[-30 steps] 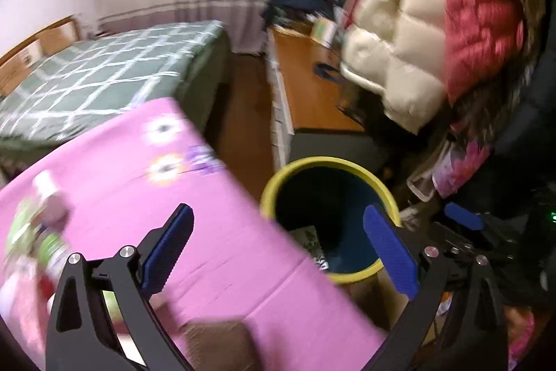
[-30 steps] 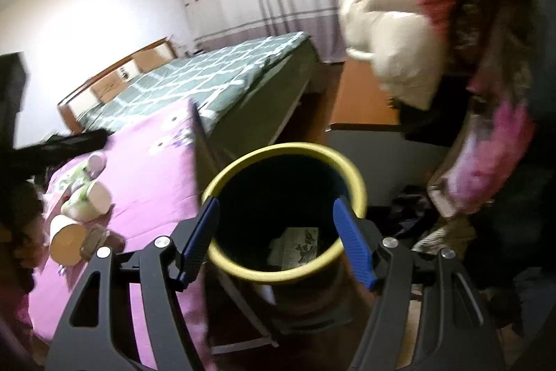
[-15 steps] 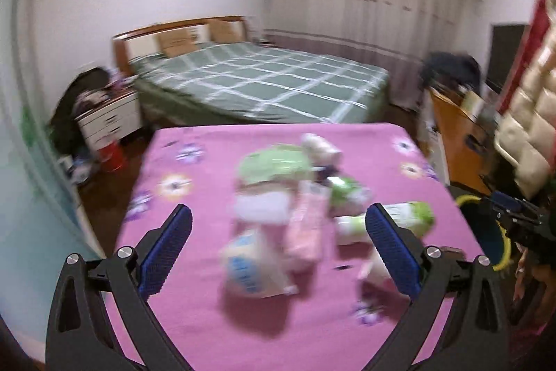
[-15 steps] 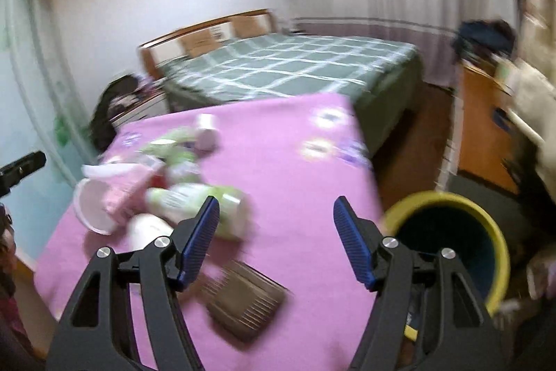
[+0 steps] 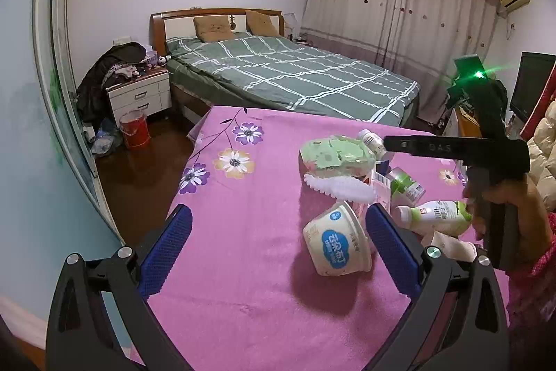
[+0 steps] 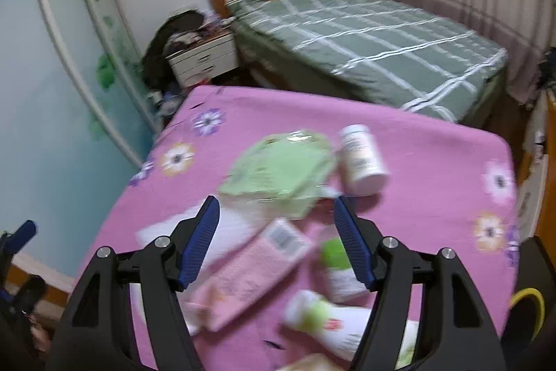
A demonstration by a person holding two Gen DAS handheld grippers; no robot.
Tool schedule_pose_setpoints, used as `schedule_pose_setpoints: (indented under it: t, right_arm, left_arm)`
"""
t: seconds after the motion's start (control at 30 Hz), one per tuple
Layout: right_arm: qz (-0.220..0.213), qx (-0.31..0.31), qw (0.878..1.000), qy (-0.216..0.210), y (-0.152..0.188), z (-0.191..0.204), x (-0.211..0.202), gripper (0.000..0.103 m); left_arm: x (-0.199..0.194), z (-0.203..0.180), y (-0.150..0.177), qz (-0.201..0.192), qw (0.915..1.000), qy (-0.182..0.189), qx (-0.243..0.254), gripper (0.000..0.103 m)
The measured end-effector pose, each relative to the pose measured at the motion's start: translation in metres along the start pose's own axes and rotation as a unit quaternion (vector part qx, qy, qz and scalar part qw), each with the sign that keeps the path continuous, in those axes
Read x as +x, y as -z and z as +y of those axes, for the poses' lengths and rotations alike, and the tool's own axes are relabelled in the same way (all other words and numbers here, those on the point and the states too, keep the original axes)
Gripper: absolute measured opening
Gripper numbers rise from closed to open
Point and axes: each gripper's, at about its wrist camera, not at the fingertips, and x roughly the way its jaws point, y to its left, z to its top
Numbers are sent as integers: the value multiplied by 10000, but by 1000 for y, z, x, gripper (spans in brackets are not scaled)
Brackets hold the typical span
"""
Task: Collect trash
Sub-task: 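Grasp the white foam mesh sleeve with the right tool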
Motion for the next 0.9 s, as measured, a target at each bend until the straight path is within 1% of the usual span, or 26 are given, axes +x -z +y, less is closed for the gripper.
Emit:
schedule_pose_setpoints:
  t: [0.07,0.1,0.2,0.33,0.43,0.47,0.53,0.6,0.63,0.7,0.73,0.8,0.9]
  right_arm:
    - [-179,-429,9989,8,12,24,-8,65]
    - [-203,-562,9982,-51,16,32,-11,65]
    - [-80,-821,9963,-238,28,47,-14,65]
    - [8,-1171,9930,-136,36,67,-10,65]
    - [146,-1485,9888,-31,36,87,6,65]
    - [298,-1633,9861,20,37,96,16,65]
    - [435,-1786,9828,184,37,106,31,65]
    - [506,-1917,9790,476,36,110,44,64]
    - [528,-1908,9789,509,36,110,48,62]
    - [626,-1800,9805,489,33,103,53,43]
    - [639,-1763,9812,468,32,99,55,38]
    - [600,-1718,9821,495,32,94,53,16]
    - [380,-1591,9856,433,31,87,38,14]
  left_arm:
    - [-6,2,2,-19,10000,-4,24,98]
    - [-9,3,3,-16,10000,-21,37,98]
    - [-23,2,0,-105,9997,-181,119,98]
    - [-41,4,4,-234,9982,-515,197,98]
    - [-45,8,7,-192,9981,-557,159,98]
    - [-45,10,9,-171,9981,-573,153,98]
    - [-43,11,11,-114,9980,-606,150,98]
    - [-41,14,12,-67,9981,-592,138,98]
    - [-41,16,12,-51,9983,-570,133,98]
    - [-41,17,14,-28,9985,-538,137,98]
    - [-39,17,14,-7,9985,-531,139,98]
    - [-35,17,16,44,9987,-501,124,98]
    - [-29,18,17,101,9989,-438,101,98]
